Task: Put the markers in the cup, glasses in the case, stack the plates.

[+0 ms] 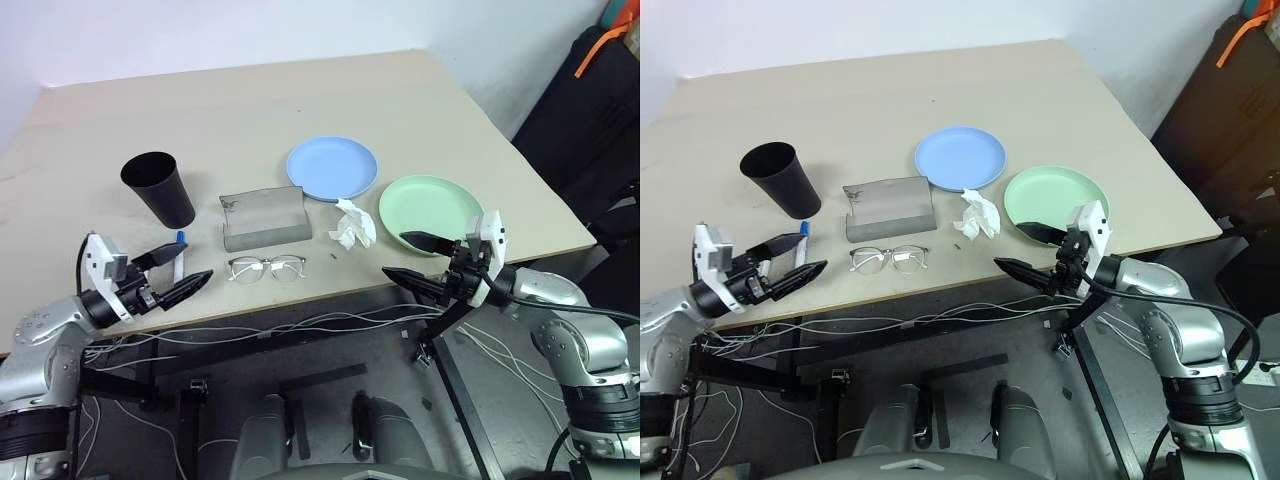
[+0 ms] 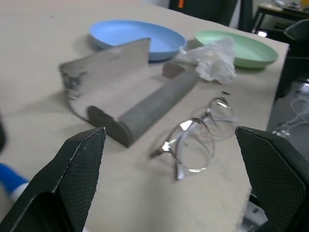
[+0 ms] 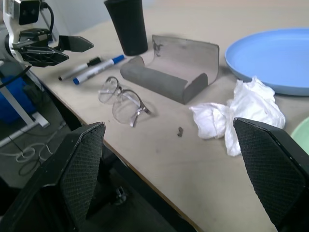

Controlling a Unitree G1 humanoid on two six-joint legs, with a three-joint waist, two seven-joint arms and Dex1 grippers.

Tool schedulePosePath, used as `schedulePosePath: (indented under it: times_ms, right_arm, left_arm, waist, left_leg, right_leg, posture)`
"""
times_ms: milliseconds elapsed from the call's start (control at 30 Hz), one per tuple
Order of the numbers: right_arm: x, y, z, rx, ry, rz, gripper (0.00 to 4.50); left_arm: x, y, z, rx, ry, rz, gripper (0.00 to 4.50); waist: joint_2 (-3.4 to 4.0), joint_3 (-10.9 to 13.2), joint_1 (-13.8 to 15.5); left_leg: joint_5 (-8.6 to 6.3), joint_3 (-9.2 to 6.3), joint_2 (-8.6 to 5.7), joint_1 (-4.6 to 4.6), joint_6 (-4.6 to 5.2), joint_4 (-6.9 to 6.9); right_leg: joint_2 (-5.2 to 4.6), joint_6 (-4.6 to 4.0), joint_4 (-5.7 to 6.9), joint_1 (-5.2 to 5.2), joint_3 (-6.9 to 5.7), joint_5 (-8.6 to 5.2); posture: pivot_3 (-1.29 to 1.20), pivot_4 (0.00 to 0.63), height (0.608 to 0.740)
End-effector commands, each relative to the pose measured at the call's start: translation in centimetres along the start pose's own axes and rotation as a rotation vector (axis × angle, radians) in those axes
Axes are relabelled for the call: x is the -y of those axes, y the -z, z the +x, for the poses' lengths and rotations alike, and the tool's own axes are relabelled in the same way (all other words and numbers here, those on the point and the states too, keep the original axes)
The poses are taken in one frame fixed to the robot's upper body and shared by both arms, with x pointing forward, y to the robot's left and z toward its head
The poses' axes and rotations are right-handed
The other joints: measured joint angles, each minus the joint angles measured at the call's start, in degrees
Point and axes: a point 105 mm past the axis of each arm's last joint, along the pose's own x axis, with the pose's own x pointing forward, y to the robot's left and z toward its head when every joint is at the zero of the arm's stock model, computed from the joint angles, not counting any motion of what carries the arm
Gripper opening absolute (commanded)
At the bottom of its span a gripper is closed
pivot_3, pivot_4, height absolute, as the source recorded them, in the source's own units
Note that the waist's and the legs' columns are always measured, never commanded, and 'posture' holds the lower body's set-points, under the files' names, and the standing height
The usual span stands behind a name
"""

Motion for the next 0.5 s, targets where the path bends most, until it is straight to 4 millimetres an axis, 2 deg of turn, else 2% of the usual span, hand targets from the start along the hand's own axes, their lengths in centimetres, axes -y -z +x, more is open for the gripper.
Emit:
schedulePosePath:
  times_ms: [33, 300, 500]
  right_arm:
    - [0.0, -0.8, 0.3, 0.013, -0.002, -0.042, 4.47]
    - [-0.2, -0.9, 0.8, 0.032, 0.026, 0.005, 4.47]
    - [1.4, -1.7, 0.3, 0.042, 0.116, 0.044, 4.47]
  left_arm:
    - [0.4, -0.3, 0.2, -0.003, 0.03, 0.047, 4.5]
    - [0.8, -0.6, 1.4, 0.005, 0.075, 0.042, 4.5]
    - [0.3, -1.9, 2.3, 0.009, 0.102, 0.071, 4.5]
  waist:
    - [0.0, 0.0, 0.01]
    - [0.0, 0.0, 0.06]
    - [0.0, 0.0, 0.06]
  left_leg:
    - [0.0, 0.0, 0.0, 0.0, 0.0, 0.01]
    - [0.01, 0.01, 0.0, 0.0, 0.01, 0.04]
    - [0.01, 0.0, -0.01, 0.01, 0.02, 0.08]
  right_leg:
    - [0.0, 0.0, 0.01, 0.0, 0.0, 0.0]
    - [-0.01, 0.0, 0.02, 0.02, 0.01, 0.0]
    - [0.0, 0.0, 0.12, 0.01, 0.01, 0.0]
  posture:
    - [0.0, 0.15, 0.74]
    - [0.0, 0.15, 0.74]
    - [0.0, 0.15, 0.74]
